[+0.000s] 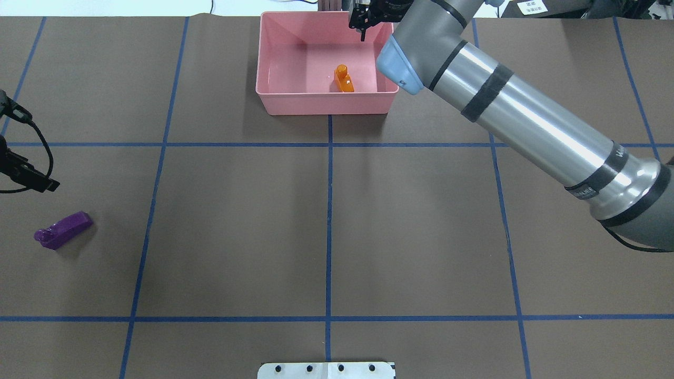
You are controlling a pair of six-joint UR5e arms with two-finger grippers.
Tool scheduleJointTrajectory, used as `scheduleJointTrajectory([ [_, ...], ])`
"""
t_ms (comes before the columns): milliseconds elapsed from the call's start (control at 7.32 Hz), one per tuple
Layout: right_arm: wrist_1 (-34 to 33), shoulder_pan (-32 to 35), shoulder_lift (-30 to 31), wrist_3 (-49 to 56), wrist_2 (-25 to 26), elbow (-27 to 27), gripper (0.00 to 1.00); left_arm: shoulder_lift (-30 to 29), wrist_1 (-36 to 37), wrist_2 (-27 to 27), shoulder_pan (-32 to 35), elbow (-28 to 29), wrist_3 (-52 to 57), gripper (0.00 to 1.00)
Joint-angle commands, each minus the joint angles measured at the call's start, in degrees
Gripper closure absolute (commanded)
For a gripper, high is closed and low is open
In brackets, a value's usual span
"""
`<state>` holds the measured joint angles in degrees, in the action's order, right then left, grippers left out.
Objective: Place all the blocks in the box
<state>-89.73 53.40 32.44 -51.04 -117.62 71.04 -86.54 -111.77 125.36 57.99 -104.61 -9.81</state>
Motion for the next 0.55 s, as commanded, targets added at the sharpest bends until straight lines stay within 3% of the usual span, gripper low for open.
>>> scheduleJointTrajectory([
  [0,-3.8,3.1,9.2,2.2,-3.6,13.2,0.01,4.4,-3.1,-3.2,-5.9,0.2,0.1,0.00],
  [137,-6.3,3.6,12.9,4.4,-4.0,18.6,0.01,4.9,-3.2,-4.1,-7.8,1.1,0.1,0.00],
  [410,-9.6,4.4,13.8,5.9,-4.2,21.5,0.01,4.7,-3.8,-4.4,-10.4,3.3,0.1,0.01],
])
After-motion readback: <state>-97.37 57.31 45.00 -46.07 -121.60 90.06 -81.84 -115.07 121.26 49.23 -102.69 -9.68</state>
